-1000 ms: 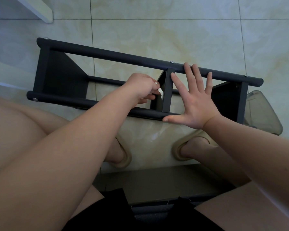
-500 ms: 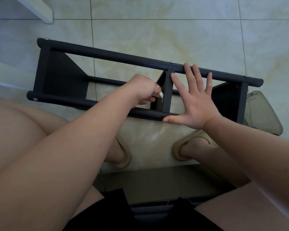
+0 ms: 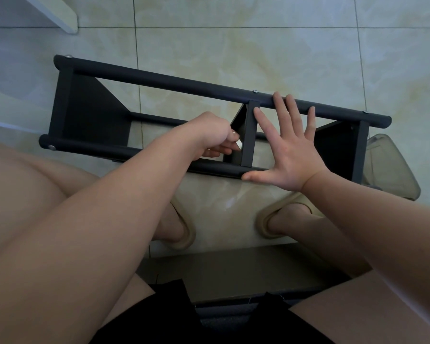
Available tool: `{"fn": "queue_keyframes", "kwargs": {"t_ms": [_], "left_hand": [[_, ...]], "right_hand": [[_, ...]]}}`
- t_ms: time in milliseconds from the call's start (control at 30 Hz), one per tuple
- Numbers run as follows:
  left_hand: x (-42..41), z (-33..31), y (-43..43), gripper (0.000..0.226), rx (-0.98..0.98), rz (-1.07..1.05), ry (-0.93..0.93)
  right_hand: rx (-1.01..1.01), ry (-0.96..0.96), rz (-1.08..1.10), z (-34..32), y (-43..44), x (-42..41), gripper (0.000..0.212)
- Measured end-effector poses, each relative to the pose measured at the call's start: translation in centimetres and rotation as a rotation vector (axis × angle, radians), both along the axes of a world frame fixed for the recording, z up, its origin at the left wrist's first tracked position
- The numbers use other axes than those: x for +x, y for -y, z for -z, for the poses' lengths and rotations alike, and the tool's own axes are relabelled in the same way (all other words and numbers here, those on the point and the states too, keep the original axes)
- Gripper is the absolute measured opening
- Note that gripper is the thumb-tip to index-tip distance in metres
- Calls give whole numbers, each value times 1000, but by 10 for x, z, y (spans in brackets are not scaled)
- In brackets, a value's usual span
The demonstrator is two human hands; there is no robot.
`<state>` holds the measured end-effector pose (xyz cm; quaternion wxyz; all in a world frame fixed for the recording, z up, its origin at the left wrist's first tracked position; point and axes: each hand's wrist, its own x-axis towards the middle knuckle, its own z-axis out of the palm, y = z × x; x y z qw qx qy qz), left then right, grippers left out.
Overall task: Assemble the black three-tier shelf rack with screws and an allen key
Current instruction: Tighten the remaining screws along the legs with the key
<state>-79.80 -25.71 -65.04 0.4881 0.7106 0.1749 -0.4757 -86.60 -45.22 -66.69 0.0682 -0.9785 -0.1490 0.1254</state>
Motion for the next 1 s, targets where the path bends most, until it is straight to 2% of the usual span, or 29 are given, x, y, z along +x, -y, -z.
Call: {"fn": "queue_keyframes", "kwargs": {"t_ms": [1000], "left_hand": [[5, 1, -15, 15, 28, 135, -72]], "right_hand": [[-21, 0, 2, -2, -1, 0, 126]]}}
